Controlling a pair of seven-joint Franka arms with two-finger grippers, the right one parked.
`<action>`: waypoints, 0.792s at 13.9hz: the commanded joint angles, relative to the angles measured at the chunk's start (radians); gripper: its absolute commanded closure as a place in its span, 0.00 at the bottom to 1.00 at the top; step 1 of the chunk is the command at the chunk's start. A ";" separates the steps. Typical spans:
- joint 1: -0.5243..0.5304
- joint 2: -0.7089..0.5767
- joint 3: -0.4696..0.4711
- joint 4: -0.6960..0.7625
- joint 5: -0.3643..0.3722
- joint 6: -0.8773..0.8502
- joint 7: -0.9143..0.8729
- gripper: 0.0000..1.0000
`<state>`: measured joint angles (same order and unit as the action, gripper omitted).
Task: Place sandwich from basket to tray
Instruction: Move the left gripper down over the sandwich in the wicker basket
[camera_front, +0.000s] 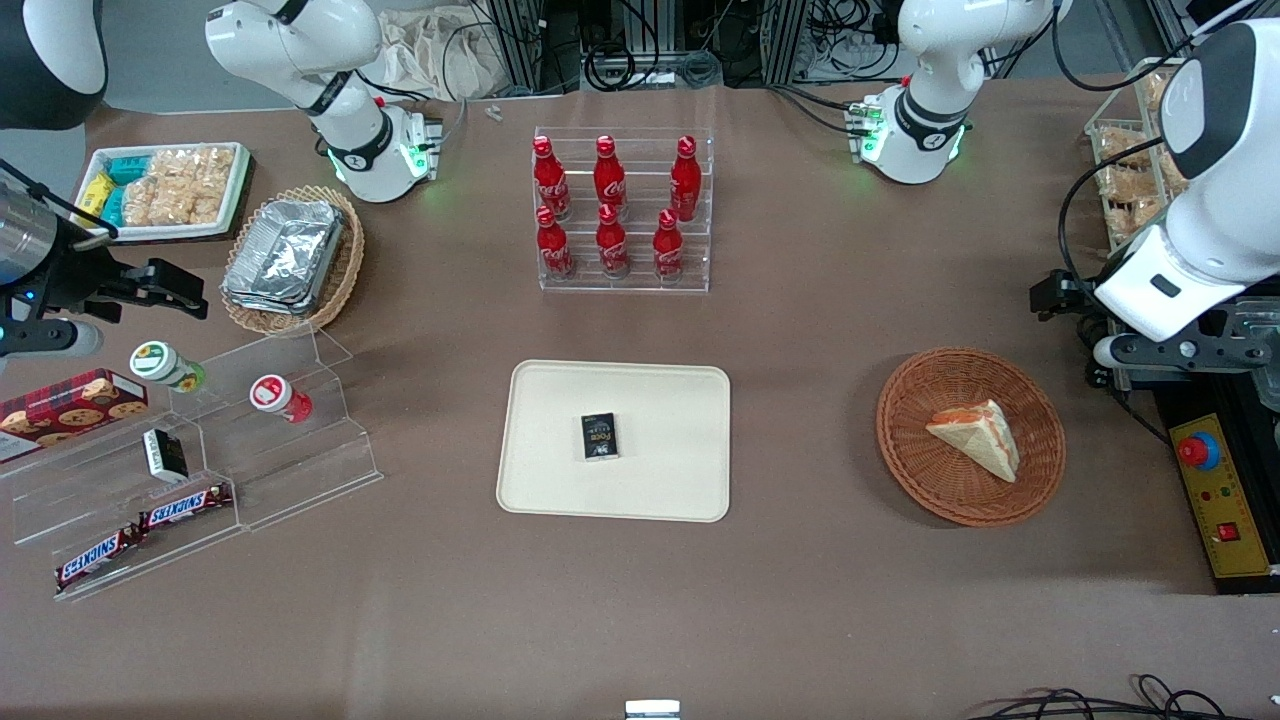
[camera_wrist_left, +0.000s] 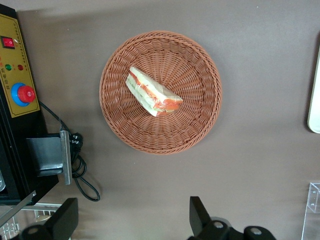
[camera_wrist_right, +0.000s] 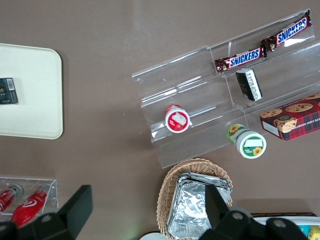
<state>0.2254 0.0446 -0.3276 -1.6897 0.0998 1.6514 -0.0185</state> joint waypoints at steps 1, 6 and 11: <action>0.003 0.023 -0.007 0.036 0.000 -0.028 -0.015 0.00; 0.011 0.052 -0.005 0.021 0.000 -0.024 -0.081 0.00; 0.032 0.030 0.009 -0.200 0.006 0.240 -0.412 0.00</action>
<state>0.2311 0.0944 -0.3145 -1.8146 0.0999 1.8131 -0.3126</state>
